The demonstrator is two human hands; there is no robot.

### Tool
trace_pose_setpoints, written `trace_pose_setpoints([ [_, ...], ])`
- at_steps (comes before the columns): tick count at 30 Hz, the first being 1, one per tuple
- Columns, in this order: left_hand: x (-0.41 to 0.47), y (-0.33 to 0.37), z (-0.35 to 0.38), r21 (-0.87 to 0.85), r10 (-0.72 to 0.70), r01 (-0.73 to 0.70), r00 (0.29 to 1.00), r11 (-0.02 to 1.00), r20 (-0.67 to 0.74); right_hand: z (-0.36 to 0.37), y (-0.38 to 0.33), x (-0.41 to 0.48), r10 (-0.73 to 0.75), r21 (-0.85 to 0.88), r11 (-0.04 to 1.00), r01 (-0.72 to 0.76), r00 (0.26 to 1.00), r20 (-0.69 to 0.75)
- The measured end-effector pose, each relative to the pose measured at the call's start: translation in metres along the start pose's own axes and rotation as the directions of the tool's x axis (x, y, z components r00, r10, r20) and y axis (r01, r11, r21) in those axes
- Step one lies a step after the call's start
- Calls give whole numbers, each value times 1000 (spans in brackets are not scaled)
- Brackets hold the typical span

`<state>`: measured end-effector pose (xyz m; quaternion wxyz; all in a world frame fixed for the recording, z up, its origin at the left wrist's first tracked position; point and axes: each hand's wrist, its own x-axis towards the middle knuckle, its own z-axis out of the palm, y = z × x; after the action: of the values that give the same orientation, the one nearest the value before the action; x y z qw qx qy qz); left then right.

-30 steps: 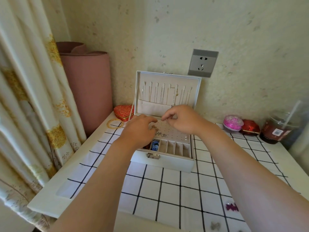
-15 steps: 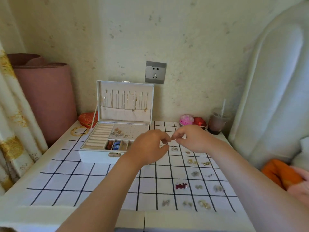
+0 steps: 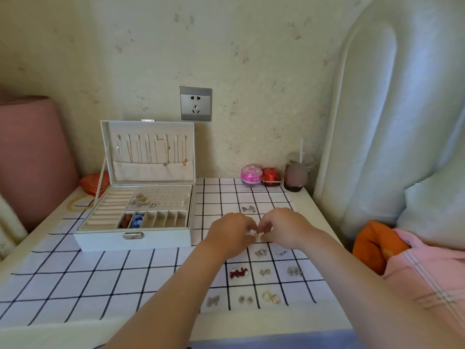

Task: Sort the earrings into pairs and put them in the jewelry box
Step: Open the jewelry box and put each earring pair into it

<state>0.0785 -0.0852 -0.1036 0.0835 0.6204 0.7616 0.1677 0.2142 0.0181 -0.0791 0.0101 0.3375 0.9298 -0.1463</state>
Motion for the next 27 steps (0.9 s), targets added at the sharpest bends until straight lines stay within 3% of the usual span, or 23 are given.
trace_pose_setpoints([
  [13,14,-6,16,-173,-142,125,986,977,-92,2,-2,8,62,146,987,-66,998,32],
  [21,15,-4,15,-179,-150,145,989,973,-12,2,0,9,71,193,978,-76,997,34],
  [27,18,-7,15,-219,-174,174,985,960,19,-3,6,13,89,298,952,-73,995,-43],
])
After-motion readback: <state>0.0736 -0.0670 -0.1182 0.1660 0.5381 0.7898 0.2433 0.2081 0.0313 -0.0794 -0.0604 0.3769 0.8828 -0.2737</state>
